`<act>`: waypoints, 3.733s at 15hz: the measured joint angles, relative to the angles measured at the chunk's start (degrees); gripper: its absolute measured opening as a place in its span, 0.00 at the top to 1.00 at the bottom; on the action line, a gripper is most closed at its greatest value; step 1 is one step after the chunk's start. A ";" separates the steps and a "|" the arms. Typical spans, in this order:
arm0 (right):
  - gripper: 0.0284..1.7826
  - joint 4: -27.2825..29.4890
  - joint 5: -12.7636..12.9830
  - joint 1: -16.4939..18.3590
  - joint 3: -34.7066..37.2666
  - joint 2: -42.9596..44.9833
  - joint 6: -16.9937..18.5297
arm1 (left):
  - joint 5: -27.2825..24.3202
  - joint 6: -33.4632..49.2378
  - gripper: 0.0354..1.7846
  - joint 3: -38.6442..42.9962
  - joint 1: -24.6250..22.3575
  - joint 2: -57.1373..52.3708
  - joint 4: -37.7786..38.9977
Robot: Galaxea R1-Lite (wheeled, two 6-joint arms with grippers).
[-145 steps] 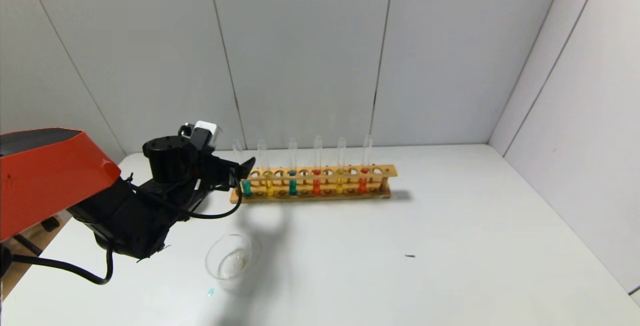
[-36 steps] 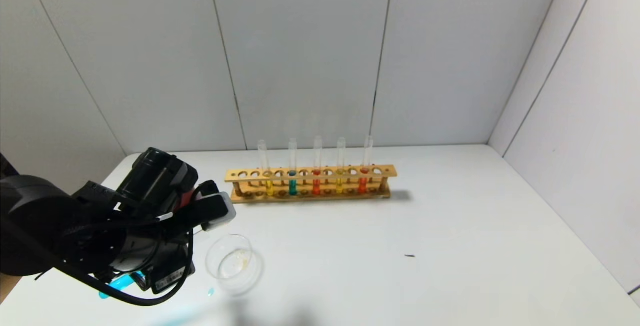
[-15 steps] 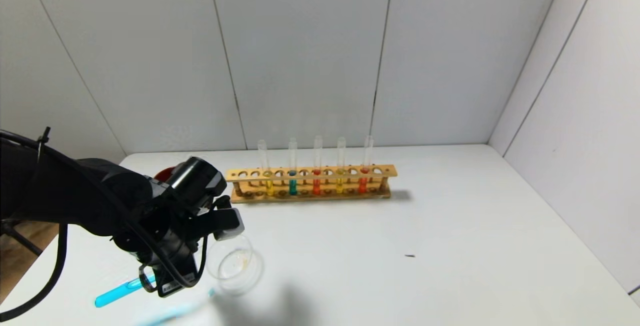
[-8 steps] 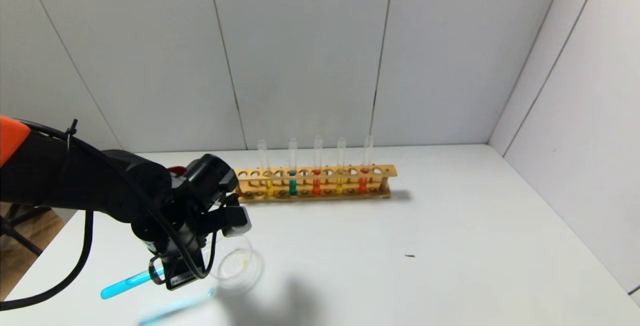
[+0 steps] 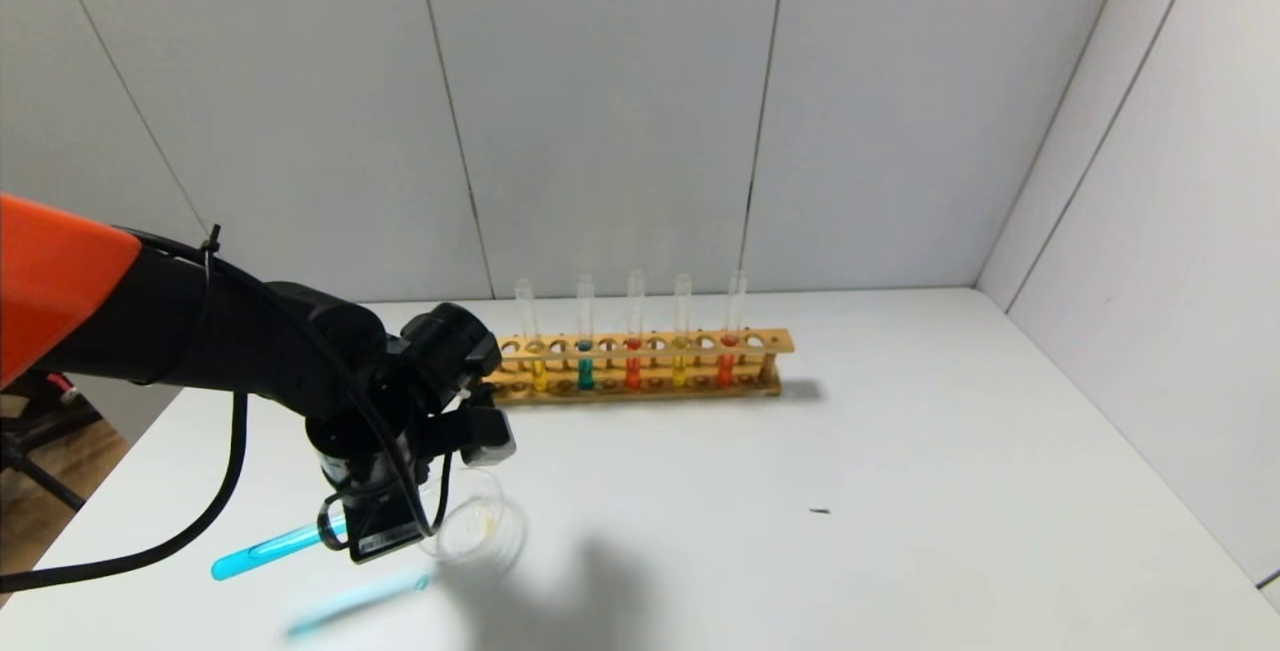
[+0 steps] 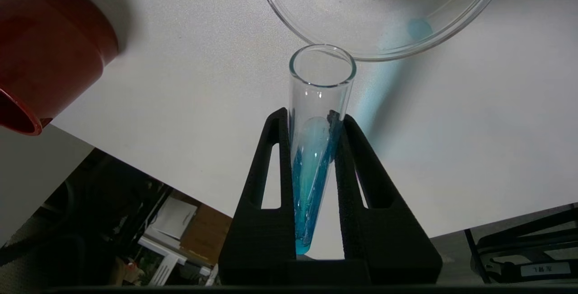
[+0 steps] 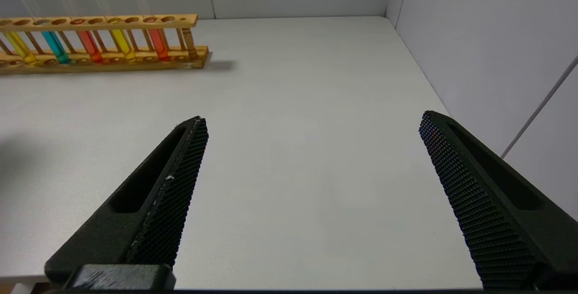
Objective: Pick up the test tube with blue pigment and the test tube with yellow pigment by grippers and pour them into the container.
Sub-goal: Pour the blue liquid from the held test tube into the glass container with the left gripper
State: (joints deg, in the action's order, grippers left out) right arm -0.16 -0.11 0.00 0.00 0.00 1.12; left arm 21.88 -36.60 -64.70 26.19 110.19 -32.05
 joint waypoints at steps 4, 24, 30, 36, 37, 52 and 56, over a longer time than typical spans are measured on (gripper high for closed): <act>0.04 0.02 0.00 0.00 0.00 0.00 0.00 | 0.09 -0.06 0.84 -3.85 0.10 1.52 -5.46; 0.04 0.00 -0.02 0.00 0.00 0.00 0.02 | 2.76 -2.18 0.84 -12.73 1.62 7.31 -15.93; 0.04 0.00 0.00 0.02 0.00 0.00 0.00 | 4.82 -1.96 0.84 -19.75 2.78 10.15 -24.32; 0.04 0.00 -0.02 0.00 0.00 0.00 0.00 | 6.97 -1.44 0.84 -25.43 3.35 14.48 -30.60; 0.04 0.00 0.00 0.00 0.00 0.00 0.00 | 7.61 -1.41 0.84 -25.93 3.46 14.99 -31.18; 0.04 0.00 -0.02 0.00 0.00 0.00 0.00 | 13.42 -1.44 0.84 -32.18 5.92 20.41 -38.64; 0.04 0.00 -0.02 0.00 0.00 0.00 0.02 | 13.64 -1.41 0.84 -31.78 6.30 20.69 -39.20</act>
State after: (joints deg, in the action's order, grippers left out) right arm -0.16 -0.13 0.00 0.00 0.00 1.15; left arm 35.52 -38.01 -96.48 32.49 130.88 -71.25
